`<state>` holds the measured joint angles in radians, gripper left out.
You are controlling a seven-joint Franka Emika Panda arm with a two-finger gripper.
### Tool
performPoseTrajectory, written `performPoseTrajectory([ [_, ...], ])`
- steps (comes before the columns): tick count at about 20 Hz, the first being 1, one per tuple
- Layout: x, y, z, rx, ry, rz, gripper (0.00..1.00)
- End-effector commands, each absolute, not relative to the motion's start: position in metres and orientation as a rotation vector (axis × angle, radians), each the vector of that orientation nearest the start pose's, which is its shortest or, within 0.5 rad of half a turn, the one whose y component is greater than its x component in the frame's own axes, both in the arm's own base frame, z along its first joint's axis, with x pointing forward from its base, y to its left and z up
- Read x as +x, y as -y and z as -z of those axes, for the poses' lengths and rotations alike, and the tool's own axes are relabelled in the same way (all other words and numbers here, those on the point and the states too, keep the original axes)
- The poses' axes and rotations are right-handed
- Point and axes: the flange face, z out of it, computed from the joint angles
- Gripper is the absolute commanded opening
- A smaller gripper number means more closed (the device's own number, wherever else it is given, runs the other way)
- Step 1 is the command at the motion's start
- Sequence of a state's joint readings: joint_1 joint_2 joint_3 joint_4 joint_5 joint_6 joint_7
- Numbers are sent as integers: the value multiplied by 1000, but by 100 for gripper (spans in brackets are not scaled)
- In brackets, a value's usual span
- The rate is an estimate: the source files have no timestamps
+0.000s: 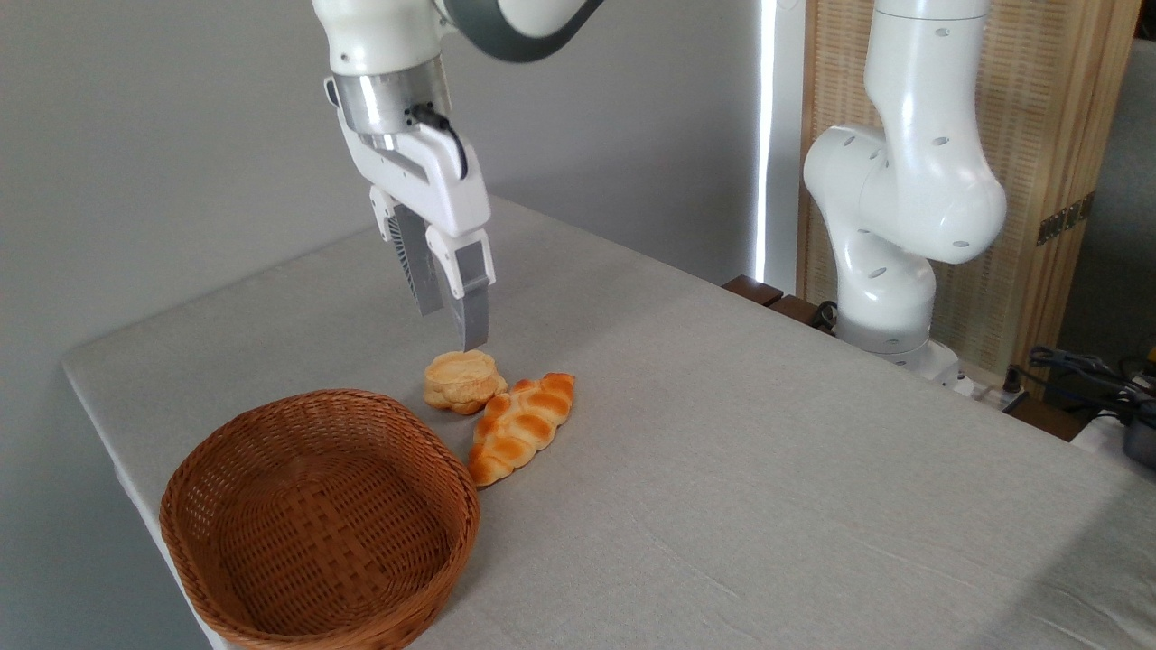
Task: Put bread into the basket
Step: 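Lower the open gripper down around the round golden bun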
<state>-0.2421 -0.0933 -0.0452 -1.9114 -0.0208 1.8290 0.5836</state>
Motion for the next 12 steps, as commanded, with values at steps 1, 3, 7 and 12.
performPoseTrajectory([
  [1, 498, 184, -502, -2839, -1418, 85, 100],
  [3, 493, 192, -488, -2821, -1456, 78, 100],
  [7, 483, 203, -463, -2799, -1499, 30, 100],
  [12, 480, 214, -441, -2775, -1532, -3, 100],
])
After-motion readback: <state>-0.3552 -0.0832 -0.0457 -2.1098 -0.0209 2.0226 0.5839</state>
